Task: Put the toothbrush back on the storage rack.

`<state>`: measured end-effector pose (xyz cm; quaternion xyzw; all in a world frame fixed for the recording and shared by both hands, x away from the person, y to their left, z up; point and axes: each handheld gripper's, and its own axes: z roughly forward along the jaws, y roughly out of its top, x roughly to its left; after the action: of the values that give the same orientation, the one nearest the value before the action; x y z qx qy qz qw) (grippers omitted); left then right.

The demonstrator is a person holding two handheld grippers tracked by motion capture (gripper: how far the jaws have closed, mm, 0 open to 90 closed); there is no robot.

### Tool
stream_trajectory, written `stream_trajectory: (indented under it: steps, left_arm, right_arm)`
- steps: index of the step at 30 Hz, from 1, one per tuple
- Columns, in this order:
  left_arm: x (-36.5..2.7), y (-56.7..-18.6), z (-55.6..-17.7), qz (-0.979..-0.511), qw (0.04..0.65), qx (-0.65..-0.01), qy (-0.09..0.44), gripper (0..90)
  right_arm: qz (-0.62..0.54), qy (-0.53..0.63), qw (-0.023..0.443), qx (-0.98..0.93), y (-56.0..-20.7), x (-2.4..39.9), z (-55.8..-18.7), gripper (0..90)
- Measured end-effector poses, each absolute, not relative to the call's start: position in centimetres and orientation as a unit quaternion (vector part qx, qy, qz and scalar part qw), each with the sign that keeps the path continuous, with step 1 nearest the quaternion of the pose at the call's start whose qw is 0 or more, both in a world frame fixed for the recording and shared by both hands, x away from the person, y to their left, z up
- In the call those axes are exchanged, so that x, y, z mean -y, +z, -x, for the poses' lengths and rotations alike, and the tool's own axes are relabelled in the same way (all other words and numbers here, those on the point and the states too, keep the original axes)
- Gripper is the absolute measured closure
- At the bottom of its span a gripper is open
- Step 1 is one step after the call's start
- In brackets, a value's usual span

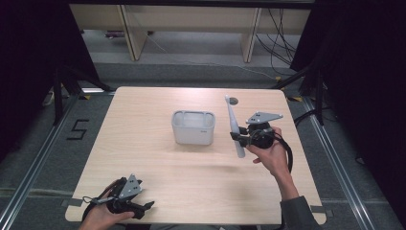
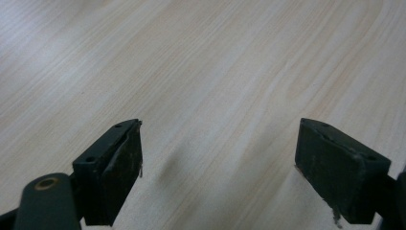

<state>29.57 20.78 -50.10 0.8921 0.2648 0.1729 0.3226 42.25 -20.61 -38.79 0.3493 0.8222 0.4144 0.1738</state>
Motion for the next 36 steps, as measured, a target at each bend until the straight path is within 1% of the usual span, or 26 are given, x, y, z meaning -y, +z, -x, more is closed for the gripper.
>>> stream_trajectory:
  steps: [4,6,7,8,9,11,12,14,15,16,17,18,21,23,24,28,29,31,35,36]
  left_arm:
    - [-20.8,-50.1,-29.6,-0.891,0.325,-0.266,0.172,16.2]
    - [-20.8,-50.1,-29.6,-0.892,0.324,-0.265,0.173,16.1]
    - [-20.8,-50.1,-29.5,-0.891,0.324,-0.265,0.173,16.2]
    - [-20.7,-50.2,-29.5,-0.891,0.324,-0.266,0.173,16.2]
    - [-20.8,-50.1,-29.5,-0.892,0.324,-0.265,0.172,16.2]
    - [-20.7,-50.2,-29.5,-0.891,0.325,-0.267,0.172,16.2]
    - [-20.7,-50.2,-29.5,-0.891,0.324,-0.266,0.173,16.2]
    - [-20.8,-50.2,-29.5,-0.891,0.324,-0.267,0.172,16.2]
    - [-20.8,-50.1,-29.6,-0.892,0.322,-0.266,0.173,16.2]
    - [-20.8,-50.0,-29.6,-0.892,0.321,-0.266,0.173,16.2]
    - [-20.8,-50.1,-29.6,-0.891,0.323,-0.266,0.173,16.2]
    - [-20.8,-50.1,-29.5,-0.891,0.324,-0.266,0.174,16.2]
    - [-20.8,-50.1,-29.6,-0.891,0.324,-0.266,0.174,16.2]
    - [-20.8,-50.1,-29.5,-0.891,0.325,-0.266,0.173,16.2]
    - [-20.8,-50.1,-29.5,-0.891,0.325,-0.266,0.173,16.2]
    - [-20.8,-50.1,-29.5,-0.89,0.327,-0.265,0.172,16.2]
    - [-20.8,-50.1,-29.6,-0.893,0.322,-0.262,0.173,16.2]
    - [-20.8,-50.1,-29.6,-0.891,0.324,-0.266,0.173,16.2]
    - [-20.8,-50.1,-29.5,-0.891,0.325,-0.266,0.172,16.2]
    - [-20.8,-50.1,-29.6,-0.891,0.324,-0.266,0.173,16.2]
  right_arm:
    - [-0.35,0.427,0.184,-0.813,-38.6,20.2,-42.8,66.9]
    - [-0.354,0.431,0.174,-0.811,-38.6,19.9,-43.0,66.9]
    - [-0.347,0.434,0.179,-0.812,-38.6,19.9,-43.2,66.9]
    - [-0.357,0.434,0.174,-0.809,-38.5,19.7,-43.1,66.9]
    - [-0.349,0.439,0.186,-0.807,-38.5,19.7,-43.4,66.9]
    - [-0.356,0.44,0.174,-0.805,-38.3,19.4,-43.5,66.9]
    - [-0.347,0.44,0.183,-0.807,-38.3,19.4,-43.7,66.9]
    - [-0.349,0.445,0.187,-0.803,-38.3,19.2,-43.9,66.9]
    - [-0.357,0.447,0.178,-0.801,-38.2,19.1,-43.9,66.9]
    - [-0.349,0.452,0.186,-0.799,-38.2,19.1,-44.1,66.9]
    - [-0.351,0.453,0.177,-0.8,-38.1,19.0,-44.3,66.9]
    - [-0.35,0.452,0.183,-0.8,-38.0,19.1,-44.3,66.9]
    - [-0.353,0.463,0.179,-0.793,-37.7,18.8,-44.5,66.9]
    - [-0.346,0.463,0.187,-0.794,-37.4,18.7,-44.6,66.9]
    - [-0.352,0.466,0.177,-0.792,-37.3,18.5,-44.6,66.9]
    - [-0.346,0.465,0.189,-0.793,-36.7,18.3,-44.8,66.9]
    - [-0.348,0.472,0.181,-0.789,-36.7,18.0,-44.9,66.9]
    - [-0.343,0.472,0.186,-0.791,-36.4,17.9,-45.1,66.9]
    - [-0.349,0.475,0.179,-0.788,-36.3,17.5,-45.3,66.9]
    - [-0.342,0.476,0.186,-0.788,-36.3,17.5,-45.5,66.9]
